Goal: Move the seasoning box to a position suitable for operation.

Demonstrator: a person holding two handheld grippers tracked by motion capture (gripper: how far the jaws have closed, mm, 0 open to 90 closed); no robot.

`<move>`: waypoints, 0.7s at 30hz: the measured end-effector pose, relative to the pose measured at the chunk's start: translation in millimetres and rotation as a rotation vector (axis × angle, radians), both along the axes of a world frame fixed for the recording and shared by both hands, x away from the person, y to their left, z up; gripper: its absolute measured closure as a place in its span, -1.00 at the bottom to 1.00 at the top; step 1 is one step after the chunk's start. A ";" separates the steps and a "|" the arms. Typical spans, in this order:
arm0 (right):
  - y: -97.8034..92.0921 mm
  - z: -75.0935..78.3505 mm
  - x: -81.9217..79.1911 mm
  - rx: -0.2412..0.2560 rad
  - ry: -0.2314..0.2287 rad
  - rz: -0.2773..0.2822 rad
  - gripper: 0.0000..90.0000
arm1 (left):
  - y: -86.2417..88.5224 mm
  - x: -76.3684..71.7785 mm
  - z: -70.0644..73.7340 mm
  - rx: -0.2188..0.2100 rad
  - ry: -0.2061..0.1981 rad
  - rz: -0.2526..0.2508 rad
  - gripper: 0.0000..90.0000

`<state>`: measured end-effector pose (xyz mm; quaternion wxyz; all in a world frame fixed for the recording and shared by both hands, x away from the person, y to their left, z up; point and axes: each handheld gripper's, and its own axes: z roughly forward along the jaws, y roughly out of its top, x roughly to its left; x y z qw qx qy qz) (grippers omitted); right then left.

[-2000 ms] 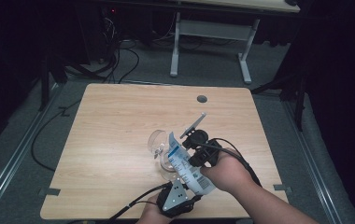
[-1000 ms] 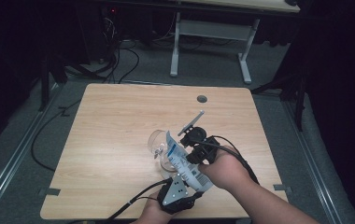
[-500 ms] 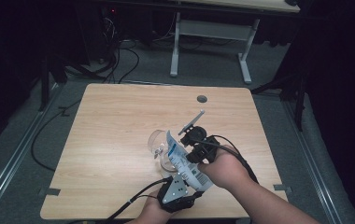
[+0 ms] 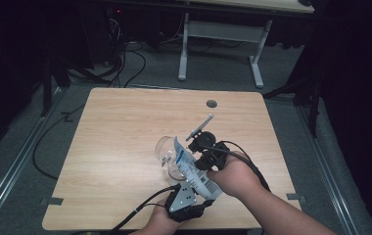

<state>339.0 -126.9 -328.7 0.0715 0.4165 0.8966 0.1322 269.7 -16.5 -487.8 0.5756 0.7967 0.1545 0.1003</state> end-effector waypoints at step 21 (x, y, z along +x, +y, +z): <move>1.1 2.3 0.0 0.006 -0.001 0.011 1.00 | 0.6 -0.9 3.3 0.005 -0.009 -0.003 0.35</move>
